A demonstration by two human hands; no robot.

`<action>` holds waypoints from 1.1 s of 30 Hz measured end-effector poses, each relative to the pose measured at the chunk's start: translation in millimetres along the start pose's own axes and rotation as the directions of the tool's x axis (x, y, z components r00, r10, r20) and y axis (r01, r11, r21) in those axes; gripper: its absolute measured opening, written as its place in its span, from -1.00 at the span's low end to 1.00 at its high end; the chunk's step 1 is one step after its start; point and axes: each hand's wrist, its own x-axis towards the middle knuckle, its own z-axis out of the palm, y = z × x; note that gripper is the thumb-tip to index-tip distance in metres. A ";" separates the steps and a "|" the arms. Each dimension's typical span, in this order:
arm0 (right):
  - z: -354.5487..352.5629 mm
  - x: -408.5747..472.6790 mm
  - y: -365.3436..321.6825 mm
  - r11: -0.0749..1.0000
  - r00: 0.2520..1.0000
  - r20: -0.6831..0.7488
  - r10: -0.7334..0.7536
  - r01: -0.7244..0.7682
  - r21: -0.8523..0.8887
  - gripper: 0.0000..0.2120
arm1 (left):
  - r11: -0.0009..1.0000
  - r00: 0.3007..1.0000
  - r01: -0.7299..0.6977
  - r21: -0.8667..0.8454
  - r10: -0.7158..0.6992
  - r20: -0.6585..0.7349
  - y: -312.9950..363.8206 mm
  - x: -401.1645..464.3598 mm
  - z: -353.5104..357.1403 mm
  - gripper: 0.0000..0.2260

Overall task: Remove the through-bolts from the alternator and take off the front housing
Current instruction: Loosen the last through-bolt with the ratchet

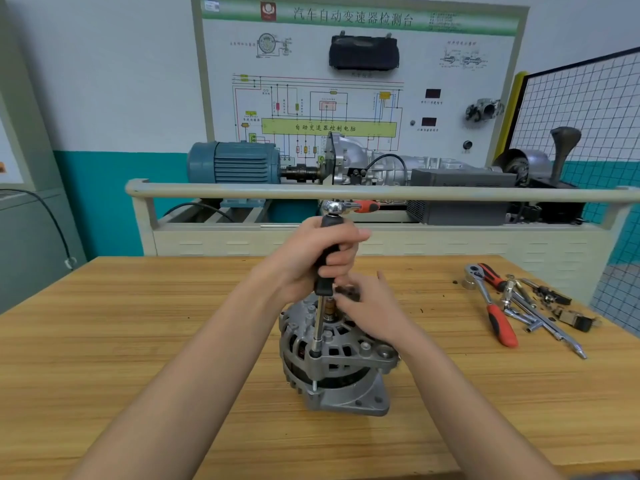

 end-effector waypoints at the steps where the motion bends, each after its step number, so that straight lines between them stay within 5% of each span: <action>1: -5.9 1.4 -7.2 0.971 0.998 -0.057 0.009 0.005 0.239 -0.75 | 1.000 1.000 0.001 -0.003 -0.001 -0.013 -0.1 0.1 0.4 -0.67; 4: -34.2 11.2 -24.0 0.546 0.996 0.022 -0.083 0.027 0.838 -0.76 | 1.000 0.999 0.012 0.015 -0.012 -0.034 -1.2 -0.6 2.6 -0.61; 6: -49.8 21.1 -33.6 0.169 0.964 0.094 -0.251 -0.052 0.984 -0.61 | 1.000 0.999 0.015 0.010 -0.015 -0.036 -1.4 -1.3 3.4 -0.60; 9: -55.8 34.9 -50.5 -0.255 0.970 0.057 -0.238 -0.119 0.960 -0.40 | 0.999 1.000 0.016 -0.032 -0.016 0.003 -0.5 -3.6 2.1 -0.66; 12: -52.5 41.3 -68.1 -0.517 0.997 -0.036 -0.075 -0.009 0.856 -0.77 | 0.999 1.000 0.002 -0.044 -0.001 0.030 0.1 -7.3 1.1 -0.66; 15: -56.5 36.6 -75.0 -0.691 0.986 -0.139 -0.094 0.036 0.722 -0.69 | 1.000 0.999 -0.021 -0.021 0.020 -0.048 -1.2 -10.6 0.6 -0.64; 17: -62.7 25.5 -78.3 -0.658 0.962 -0.244 -0.122 0.106 0.745 -0.61 | 0.999 0.990 -0.035 0.000 0.034 -0.137 -2.8 -11.3 0.3 -0.59; 21: -61.1 -5.0 -94.5 -0.211 0.863 -0.486 -0.134 0.455 0.865 -0.55 | 0.997 0.962 -0.060 0.039 0.068 -0.264 -5.2 -10.3 5.0 -0.56; 25: -43.1 -21.9 -108.7 0.105 0.686 -0.677 -0.266 0.719 0.687 -0.64 | 0.995 0.946 -0.081 0.065 0.098 -0.310 -7.0 -12.3 9.6 -0.49; 28: -44.8 -20.7 -110.2 0.054 0.683 -0.679 -0.268 0.714 0.698 -0.64 | 0.994 0.942 -0.091 0.062 0.106 -0.319 -6.7 -14.3 7.3 -0.51; 33: -58.3 -5.7 -97.9 -0.280 0.853 -0.514 -0.095 0.472 0.836 -0.58 | 0.993 0.965 -0.104 0.054 0.114 -0.237 -5.5 -14.8 1.8 -0.60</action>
